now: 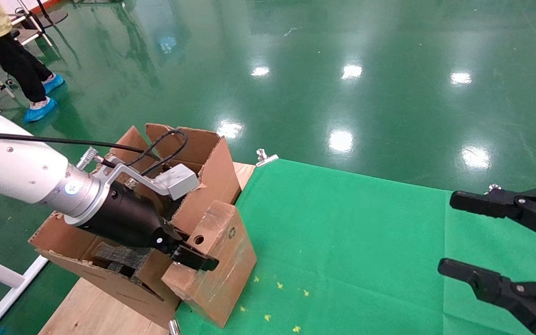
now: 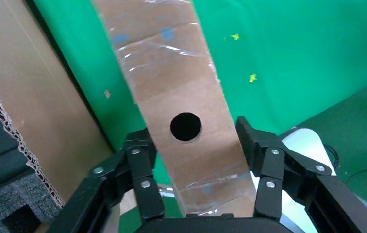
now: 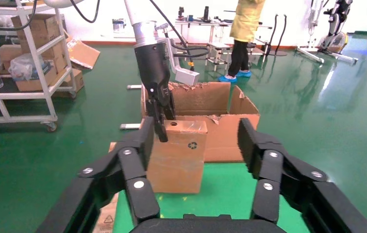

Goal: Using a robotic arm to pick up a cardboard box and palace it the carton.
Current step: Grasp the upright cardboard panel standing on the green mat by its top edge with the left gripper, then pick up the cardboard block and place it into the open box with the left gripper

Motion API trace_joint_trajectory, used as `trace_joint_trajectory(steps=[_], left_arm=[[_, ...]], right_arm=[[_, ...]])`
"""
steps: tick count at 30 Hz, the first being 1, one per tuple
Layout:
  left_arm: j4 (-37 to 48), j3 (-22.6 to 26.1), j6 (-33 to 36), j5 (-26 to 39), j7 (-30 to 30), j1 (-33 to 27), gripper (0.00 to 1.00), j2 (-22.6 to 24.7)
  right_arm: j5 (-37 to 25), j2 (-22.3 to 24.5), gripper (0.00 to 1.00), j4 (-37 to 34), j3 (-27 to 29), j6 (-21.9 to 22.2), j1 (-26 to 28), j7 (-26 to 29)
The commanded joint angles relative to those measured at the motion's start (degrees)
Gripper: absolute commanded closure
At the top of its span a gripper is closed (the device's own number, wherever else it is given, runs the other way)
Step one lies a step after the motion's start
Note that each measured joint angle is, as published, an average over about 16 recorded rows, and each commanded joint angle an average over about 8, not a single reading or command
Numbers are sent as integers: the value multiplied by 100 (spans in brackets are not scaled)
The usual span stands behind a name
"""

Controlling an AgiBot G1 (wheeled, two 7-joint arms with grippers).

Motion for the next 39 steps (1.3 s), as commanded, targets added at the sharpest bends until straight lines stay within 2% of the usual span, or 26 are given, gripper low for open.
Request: trace_joint_trajectory(steps=[1,10,18,24,29,34,39], left_arm=[[-9,-4,3,2,-3,1,100,-3],[215,-54,-5,-124,102,-129,100,-5],[1205,-564,-179,-407,509,-964,100,-175],[2495,-910,-336,-180,1262,-1909,100,-84],[3603,-865,-393,391,2121,-2525,100,60],[4691,-654,-520,984,2979,-2809,100,133],[5611,-463,-876,1412,3744,-2845,100,152]], right_arm=[[0,0,0,0,0,0,0,0],[0,0,0,0,0,0,0,0],[0,0,0,0,0,0,0,0],[0,0,0,-1,-1,0,0,0],[0,0,0,-1,-1,0,0,-1],[1,0,0,-1,-1,0,0,-1],[1,0,0,-1,-1,0,0,-1]])
